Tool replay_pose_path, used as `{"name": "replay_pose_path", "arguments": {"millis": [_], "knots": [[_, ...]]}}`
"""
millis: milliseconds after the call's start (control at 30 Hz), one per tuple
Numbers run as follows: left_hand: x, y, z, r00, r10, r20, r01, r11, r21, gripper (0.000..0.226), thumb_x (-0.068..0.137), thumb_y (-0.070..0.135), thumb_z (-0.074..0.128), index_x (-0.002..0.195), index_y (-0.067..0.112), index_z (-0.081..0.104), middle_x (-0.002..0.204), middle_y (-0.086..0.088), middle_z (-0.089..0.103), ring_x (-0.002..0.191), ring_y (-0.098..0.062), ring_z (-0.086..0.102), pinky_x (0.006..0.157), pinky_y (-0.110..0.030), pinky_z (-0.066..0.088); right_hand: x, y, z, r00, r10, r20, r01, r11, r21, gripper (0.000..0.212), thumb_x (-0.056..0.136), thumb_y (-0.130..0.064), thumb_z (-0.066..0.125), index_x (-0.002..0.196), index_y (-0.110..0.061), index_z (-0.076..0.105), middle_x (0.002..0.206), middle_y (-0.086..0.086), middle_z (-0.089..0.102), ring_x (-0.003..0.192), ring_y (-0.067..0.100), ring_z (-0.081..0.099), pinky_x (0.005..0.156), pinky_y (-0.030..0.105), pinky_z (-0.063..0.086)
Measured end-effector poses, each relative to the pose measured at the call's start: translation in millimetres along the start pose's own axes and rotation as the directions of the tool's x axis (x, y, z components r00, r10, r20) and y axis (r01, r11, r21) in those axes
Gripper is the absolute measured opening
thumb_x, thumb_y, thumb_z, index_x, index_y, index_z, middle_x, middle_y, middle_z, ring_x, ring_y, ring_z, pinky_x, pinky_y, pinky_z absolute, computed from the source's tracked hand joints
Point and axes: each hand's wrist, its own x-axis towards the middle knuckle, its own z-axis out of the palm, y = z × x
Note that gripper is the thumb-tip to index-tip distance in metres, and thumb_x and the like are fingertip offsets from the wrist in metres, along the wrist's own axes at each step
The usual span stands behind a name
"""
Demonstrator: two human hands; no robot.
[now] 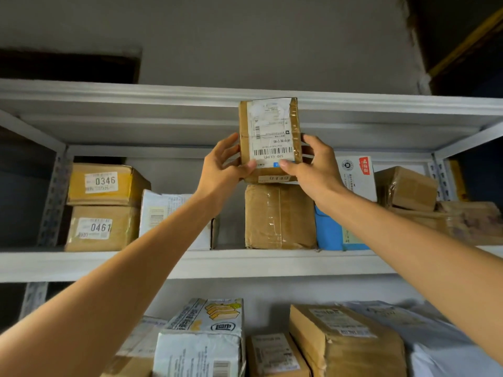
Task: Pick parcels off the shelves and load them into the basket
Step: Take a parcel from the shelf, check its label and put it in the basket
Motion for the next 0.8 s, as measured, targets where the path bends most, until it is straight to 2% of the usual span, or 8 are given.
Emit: {"name": "replay_pose_path", "arguments": {"millis": [133,200,300,433,500,600,733,800], "knots": [[-8,-7,-7,0.997,-0.077,-0.015,0.075,0.995,-0.066,0.094,0.063,-0.001,0.079,0.144,0.020,0.035,0.131,-0.008,0.056,0.116,-0.023,0.059,0.086,-0.041,0.057,-5,3,0,0.997,0.077,0.016,-0.076,0.994,-0.074,0.076,0.073,-0.011,0.081,0.140,-0.019,0.045,0.138,-0.001,0.053,0.127,0.017,0.049,0.103,0.039,0.046],[-12,-7,-12,0.995,-0.097,0.002,0.097,0.991,-0.088,0.103,0.052,-0.004,0.081,0.142,0.018,0.037,0.129,-0.008,0.057,0.117,-0.023,0.059,0.084,-0.045,0.057,-9,3,-1,0.998,0.062,-0.007,-0.062,0.995,-0.083,0.073,0.064,-0.003,0.085,0.128,-0.014,0.053,0.128,0.001,0.060,0.118,0.017,0.056,0.095,0.036,0.051],[-17,-8,-18,1.000,0.009,-0.004,-0.009,1.000,0.023,0.087,0.040,-0.007,0.075,0.121,0.011,0.052,0.120,-0.006,0.063,0.115,-0.021,0.059,0.083,-0.043,0.057,-21,-1,-3,0.999,-0.023,-0.041,0.022,0.999,-0.037,0.056,0.057,0.002,0.087,0.101,-0.014,0.057,0.104,0.000,0.067,0.098,0.013,0.064,0.079,0.025,0.053],[-26,-5,-25,0.998,0.066,-0.002,-0.066,0.995,0.080,0.082,0.046,-0.002,0.077,0.120,0.017,0.047,0.123,-0.005,0.059,0.118,-0.022,0.057,0.094,-0.047,0.052,-26,0,-2,0.994,-0.108,0.003,0.107,0.989,0.104,0.040,0.065,0.000,0.084,0.092,-0.016,0.059,0.097,-0.001,0.069,0.094,0.011,0.067,0.082,0.028,0.055],[-34,-2,-26,0.990,0.139,0.003,-0.137,0.973,0.187,0.088,0.051,0.011,0.083,0.129,0.020,0.044,0.123,0.000,0.057,0.118,-0.015,0.055,0.100,-0.039,0.048,-22,-2,-3,0.999,-0.034,0.024,0.027,0.969,0.245,0.026,0.077,0.002,0.074,0.094,-0.014,0.063,0.097,0.000,0.071,0.096,0.014,0.068,0.085,0.031,0.056],[-48,7,-17,0.956,0.293,0.019,-0.277,0.879,0.388,0.093,0.059,0.036,0.088,0.137,0.024,0.040,0.126,0.006,0.050,0.117,-0.006,0.051,0.093,-0.022,0.047,-14,-2,-4,0.976,0.180,0.124,-0.218,0.844,0.489,0.022,0.091,-0.001,0.058,0.107,-0.013,0.066,0.102,0.002,0.072,0.097,0.018,0.068,0.078,0.029,0.057],[-72,18,5,0.888,0.456,-0.062,-0.308,0.689,0.656,0.094,0.056,0.046,0.087,0.134,0.025,0.041,0.121,0.007,0.042,0.107,-0.006,0.051,0.081,-0.025,0.052,-13,4,2,0.936,0.293,0.195,-0.351,0.741,0.573,0.021,0.096,-0.003,0.051,0.106,-0.013,0.066,0.093,0.002,0.073,0.088,0.019,0.069,0.066,0.028,0.057],[-75,19,6,0.870,0.490,-0.060,-0.330,0.668,0.667,0.090,0.059,0.043,0.087,0.134,0.025,0.042,0.122,0.006,0.043,0.106,-0.007,0.051,0.080,-0.024,0.052,-16,3,7,0.932,0.310,0.187,-0.360,0.734,0.577,0.018,0.095,-0.003,0.052,0.102,-0.013,0.066,0.089,0.002,0.073,0.085,0.019,0.069,0.069,0.029,0.057]]}}
